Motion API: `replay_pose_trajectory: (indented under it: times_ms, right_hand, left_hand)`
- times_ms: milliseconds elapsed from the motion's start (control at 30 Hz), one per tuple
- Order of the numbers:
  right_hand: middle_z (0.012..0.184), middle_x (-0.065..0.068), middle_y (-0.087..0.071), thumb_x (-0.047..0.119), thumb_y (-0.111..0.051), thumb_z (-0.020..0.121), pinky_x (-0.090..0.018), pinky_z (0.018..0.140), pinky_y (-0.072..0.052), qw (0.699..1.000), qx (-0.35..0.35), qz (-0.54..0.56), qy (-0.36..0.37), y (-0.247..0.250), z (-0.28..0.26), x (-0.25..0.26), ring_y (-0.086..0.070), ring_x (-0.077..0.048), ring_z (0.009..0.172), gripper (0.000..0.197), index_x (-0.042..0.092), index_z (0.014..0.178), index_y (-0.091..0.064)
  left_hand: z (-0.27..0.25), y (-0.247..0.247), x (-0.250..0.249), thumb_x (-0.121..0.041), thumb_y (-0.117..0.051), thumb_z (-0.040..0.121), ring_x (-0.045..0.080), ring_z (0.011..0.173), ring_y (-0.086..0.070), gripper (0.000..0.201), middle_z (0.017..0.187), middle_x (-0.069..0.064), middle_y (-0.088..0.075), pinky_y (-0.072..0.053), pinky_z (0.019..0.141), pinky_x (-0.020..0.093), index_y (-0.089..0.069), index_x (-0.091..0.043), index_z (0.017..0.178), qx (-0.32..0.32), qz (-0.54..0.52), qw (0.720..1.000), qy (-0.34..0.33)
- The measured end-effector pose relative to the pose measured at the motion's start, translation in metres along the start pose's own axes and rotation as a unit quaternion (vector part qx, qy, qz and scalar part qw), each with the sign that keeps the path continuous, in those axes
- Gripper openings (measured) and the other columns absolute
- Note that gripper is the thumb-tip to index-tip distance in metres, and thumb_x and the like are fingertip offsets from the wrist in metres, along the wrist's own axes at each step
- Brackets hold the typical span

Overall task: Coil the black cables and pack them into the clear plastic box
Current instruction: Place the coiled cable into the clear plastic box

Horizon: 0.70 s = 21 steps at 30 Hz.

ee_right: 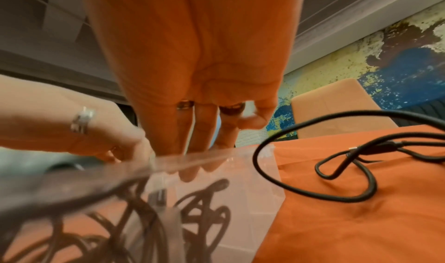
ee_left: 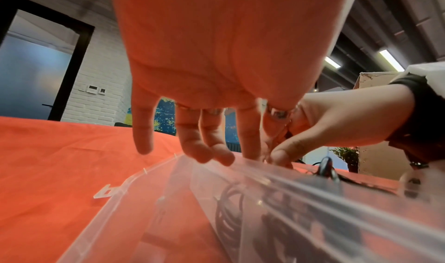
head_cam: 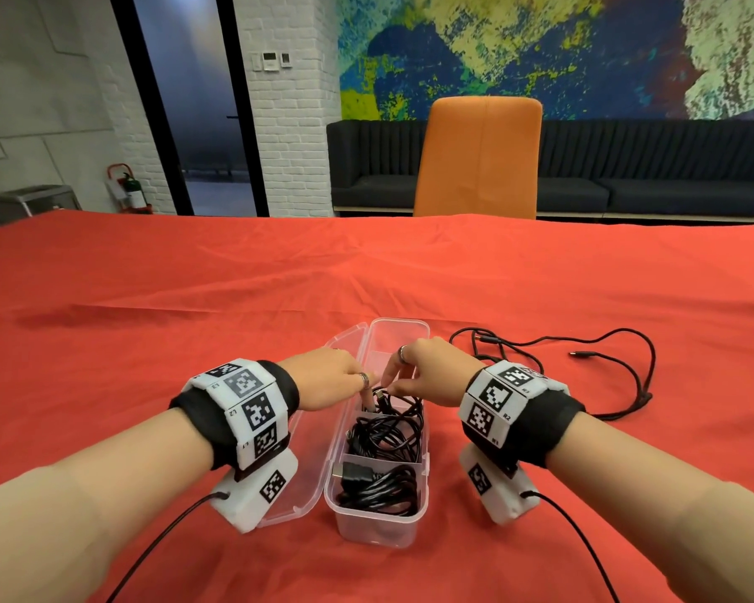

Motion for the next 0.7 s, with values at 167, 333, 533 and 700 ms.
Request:
replay_pose_trajectory:
  times_ms: [167,333,533,700]
  right_hand:
    - [0.083,-0.002,-0.067,0.029,-0.064,0.085,-0.019,0.061,-0.038,1.000,0.030,0.004,0.008,0.012,-0.013,0.002,-0.054,-0.010,0.074,0.019,0.014,0.096,-0.070]
    - [0.080,0.007,-0.064,0.037,-0.075,0.074,-0.012,0.064,-0.041,0.994,0.105,-0.004,0.009,0.009,-0.028,0.000,-0.054,-0.005,0.071,0.033,0.019,0.101,-0.070]
    - [0.092,-0.004,-0.070,0.022,-0.073,0.077,-0.001,0.052,-0.035,0.994,0.102,-0.018,0.028,0.006,-0.033,0.007,-0.048,0.003,0.060,0.027,0.011,0.102,-0.070]
    - [0.082,-0.005,-0.069,0.017,-0.072,0.077,-0.006,0.049,-0.035,0.994,0.099,-0.048,0.012,0.000,-0.024,0.014,-0.050,-0.006,0.059,0.018,0.006,0.091,-0.071]
  left_hand:
    - [0.002,-0.003,0.002,-0.040,-0.062,0.085,0.005,0.066,-0.051,0.021,0.069,-0.010,-0.058,-0.038,0.060,0.019,-0.071,-0.021,0.085,-0.027,-0.059,0.997,-0.040]
    - [-0.005,-0.008,-0.005,-0.034,-0.076,0.075,-0.007,0.051,-0.051,0.021,0.072,-0.005,-0.067,-0.041,0.059,0.014,-0.073,-0.023,0.093,0.002,-0.063,0.993,-0.099]
    - [-0.004,-0.013,-0.013,-0.029,-0.075,0.076,-0.004,0.050,-0.050,0.021,0.059,-0.013,-0.056,-0.037,0.053,0.009,-0.074,-0.015,0.091,0.003,-0.005,0.994,-0.107]
    - [-0.004,-0.016,-0.023,-0.027,-0.073,0.079,0.004,0.053,-0.044,0.021,0.057,-0.012,-0.050,-0.035,0.053,0.016,-0.074,-0.012,0.093,0.035,0.045,0.993,-0.108]
Point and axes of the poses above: each hand's wrist, its own z-axis towards the middle knuckle, its own y-axis out of the back of the hand, x = y × z, the point moved 3 cm from there along z, towards the middle knuckle
